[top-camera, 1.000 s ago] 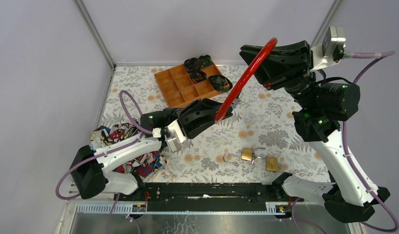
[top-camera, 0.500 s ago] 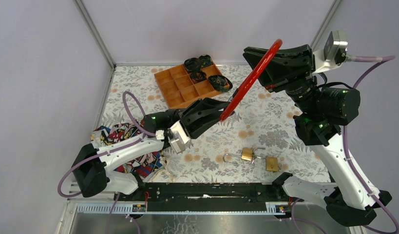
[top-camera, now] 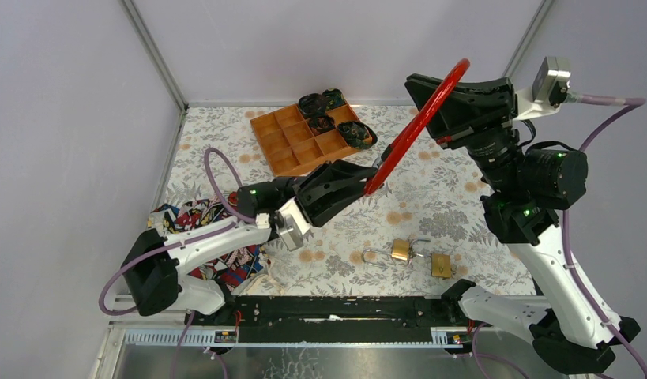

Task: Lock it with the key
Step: Lock the lock.

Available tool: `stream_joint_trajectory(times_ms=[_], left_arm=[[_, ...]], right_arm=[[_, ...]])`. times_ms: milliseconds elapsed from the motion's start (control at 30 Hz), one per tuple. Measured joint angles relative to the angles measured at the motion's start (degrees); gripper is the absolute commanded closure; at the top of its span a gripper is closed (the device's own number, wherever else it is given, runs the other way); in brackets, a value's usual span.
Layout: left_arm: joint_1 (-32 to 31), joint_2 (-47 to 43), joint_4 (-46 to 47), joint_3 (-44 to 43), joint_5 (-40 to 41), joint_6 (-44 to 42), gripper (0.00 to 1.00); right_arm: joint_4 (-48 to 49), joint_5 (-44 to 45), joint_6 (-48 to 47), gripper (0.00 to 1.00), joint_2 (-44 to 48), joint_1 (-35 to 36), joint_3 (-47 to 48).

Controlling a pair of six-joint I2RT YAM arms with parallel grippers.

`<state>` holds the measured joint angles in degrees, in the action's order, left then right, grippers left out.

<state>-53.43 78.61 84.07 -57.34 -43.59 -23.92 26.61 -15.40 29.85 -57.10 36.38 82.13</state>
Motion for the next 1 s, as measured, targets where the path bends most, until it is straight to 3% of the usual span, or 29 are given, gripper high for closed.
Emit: stream_joint_trajectory(times_ms=[600, 800, 1000], left_arm=[[-1.5, 2.8, 0.3, -2.2, -0.7, -5.4, 1.00], [-2.0, 3.1, 0.3, -2.7, 1.9, -4.1, 1.00], [-2.0, 3.0, 0.4, -2.7, 2.1, -1.1, 1.00]], right_arm=[[-3.0, 3.8, 2.1, 1.00, -0.6, -0.4, -1.5], [-1.9, 2.3, 1.7, 0.75, -1.0, -0.8, -1.2], [-3.2, -2.2, -0.8, 0.72, -1.5, -0.8, 0.3]])
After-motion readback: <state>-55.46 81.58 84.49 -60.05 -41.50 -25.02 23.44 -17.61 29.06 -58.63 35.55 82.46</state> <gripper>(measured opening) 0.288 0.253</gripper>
